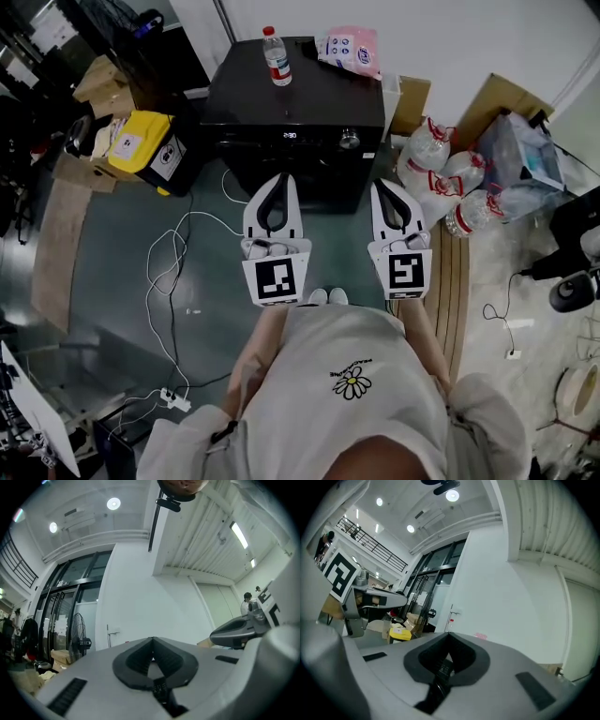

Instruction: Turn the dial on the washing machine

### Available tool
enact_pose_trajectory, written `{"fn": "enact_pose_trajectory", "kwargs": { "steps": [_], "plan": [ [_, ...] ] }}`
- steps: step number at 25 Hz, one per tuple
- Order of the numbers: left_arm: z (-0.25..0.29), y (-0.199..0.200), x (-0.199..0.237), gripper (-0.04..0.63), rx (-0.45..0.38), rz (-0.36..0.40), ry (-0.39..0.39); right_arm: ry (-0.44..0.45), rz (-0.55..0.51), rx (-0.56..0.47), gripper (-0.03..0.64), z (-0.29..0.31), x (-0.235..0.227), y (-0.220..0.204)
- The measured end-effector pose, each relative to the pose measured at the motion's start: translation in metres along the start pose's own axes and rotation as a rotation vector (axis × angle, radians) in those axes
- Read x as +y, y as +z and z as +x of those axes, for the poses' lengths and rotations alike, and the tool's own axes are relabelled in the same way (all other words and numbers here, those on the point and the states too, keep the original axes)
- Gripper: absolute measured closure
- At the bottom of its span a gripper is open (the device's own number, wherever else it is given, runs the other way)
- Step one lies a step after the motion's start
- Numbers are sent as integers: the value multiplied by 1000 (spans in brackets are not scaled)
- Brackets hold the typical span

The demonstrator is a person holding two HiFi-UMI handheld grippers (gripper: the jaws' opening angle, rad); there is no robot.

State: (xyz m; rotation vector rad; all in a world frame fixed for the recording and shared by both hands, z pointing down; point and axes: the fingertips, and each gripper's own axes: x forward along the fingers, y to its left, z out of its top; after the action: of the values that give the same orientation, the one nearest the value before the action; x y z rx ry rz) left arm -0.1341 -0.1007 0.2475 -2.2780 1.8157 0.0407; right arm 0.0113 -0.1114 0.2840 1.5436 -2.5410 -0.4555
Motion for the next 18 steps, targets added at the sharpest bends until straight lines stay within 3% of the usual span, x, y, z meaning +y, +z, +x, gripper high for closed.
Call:
{"fn": "enact_pose_trajectory", "kwargs": {
  "steps": [18],
  "plan": [
    [12,-5,19,595,8,12,52,-18,28,-20,612,14,-5,0]
  ]
}}
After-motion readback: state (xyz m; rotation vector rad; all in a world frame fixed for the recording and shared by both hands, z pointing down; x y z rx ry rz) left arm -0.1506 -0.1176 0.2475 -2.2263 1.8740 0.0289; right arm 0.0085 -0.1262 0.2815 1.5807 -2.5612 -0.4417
